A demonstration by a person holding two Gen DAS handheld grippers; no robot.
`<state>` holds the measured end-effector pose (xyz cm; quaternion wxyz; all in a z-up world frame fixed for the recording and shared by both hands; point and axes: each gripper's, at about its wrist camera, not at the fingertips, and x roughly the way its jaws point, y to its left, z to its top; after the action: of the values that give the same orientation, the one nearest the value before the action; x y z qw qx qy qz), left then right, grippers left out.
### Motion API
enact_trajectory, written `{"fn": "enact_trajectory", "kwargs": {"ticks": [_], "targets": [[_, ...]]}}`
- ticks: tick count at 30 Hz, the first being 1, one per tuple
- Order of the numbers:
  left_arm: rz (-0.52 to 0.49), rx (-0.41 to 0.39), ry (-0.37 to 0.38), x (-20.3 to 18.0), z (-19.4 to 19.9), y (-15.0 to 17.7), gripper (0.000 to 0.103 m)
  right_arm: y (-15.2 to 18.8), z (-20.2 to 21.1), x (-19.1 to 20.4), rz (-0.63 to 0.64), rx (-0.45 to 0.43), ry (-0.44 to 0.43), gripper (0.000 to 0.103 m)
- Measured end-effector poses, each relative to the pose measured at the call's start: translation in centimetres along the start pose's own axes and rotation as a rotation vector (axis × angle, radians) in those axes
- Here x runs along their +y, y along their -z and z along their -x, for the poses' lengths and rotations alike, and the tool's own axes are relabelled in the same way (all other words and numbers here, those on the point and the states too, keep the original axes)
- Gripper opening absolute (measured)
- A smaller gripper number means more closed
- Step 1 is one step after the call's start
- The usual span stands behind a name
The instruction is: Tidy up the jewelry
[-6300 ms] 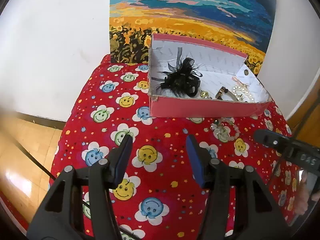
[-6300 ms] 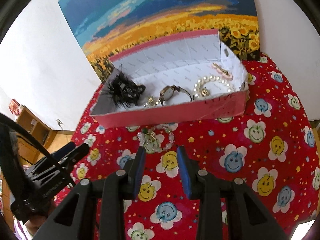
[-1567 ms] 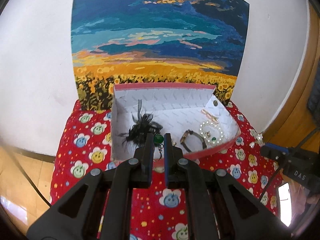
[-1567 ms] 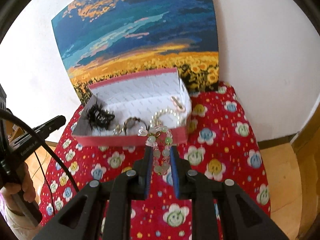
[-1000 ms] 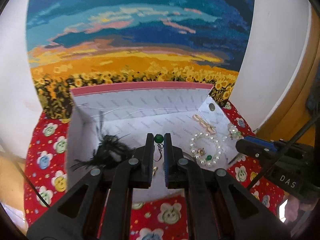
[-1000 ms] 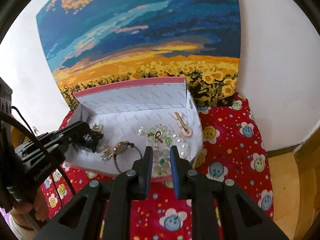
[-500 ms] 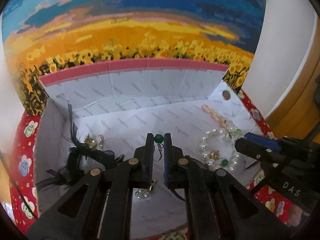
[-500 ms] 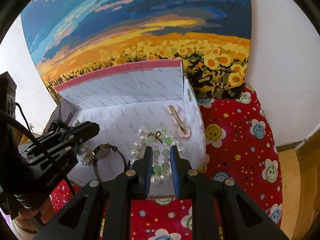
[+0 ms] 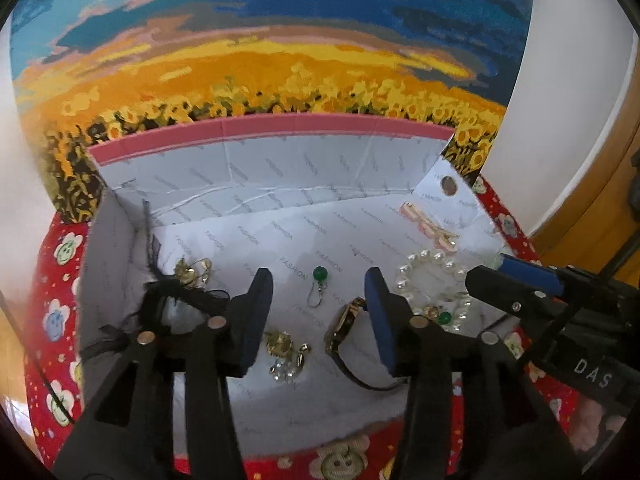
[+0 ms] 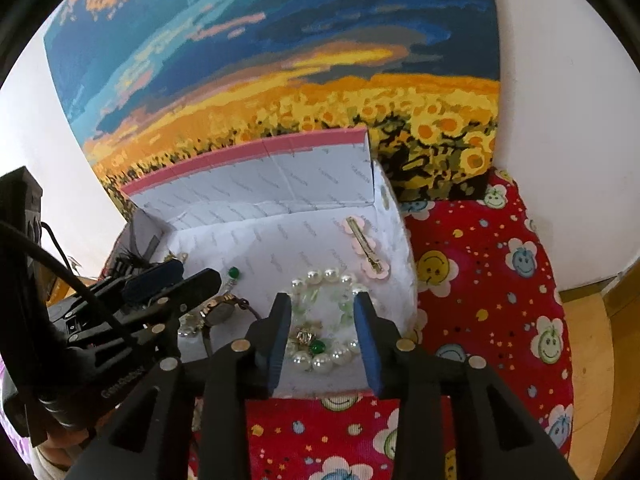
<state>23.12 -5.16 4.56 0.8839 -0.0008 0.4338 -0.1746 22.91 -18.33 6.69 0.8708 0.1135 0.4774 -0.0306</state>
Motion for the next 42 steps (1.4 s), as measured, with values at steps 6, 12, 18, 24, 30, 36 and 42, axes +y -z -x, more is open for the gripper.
{"fn": "enact_trajectory", "kwargs": {"ticks": [6,12,18,24,30,36,42], "targets": [[0.008,-0.031,-0.024,0.3,3.2,0.4,0.061,0.4,3.0,0.6,0.01,-0.051,-0.016,0.049],[0.02,-0.065,-0.039,0.5,7.1,1.5,0.065,1.4,6.1,1.6,0.006,-0.092,-0.039,0.055],[0.008,-0.098,-0.088,0.3,10.9,3.1,0.065,3.2,9.6,3.1,0.021,-0.126,-0.063,0.059],[0.035,-0.11,-0.11,1.2,14.4,5.7,0.066,5.9,12.4,4.8,0.041,-0.14,-0.087,0.064],[0.052,-0.098,-0.133,1.9,17.0,9.0,0.066,9.0,13.9,6.4,0.07,-0.136,-0.088,0.07],[0.088,-0.084,-0.129,2.7,17.1,11.7,0.067,11.9,13.6,7.1,0.062,-0.118,-0.078,0.077],[0.132,-0.061,-0.138,3.3,14.8,13.5,0.077,14.1,11.7,6.9,0.065,-0.11,-0.009,0.086]]}}
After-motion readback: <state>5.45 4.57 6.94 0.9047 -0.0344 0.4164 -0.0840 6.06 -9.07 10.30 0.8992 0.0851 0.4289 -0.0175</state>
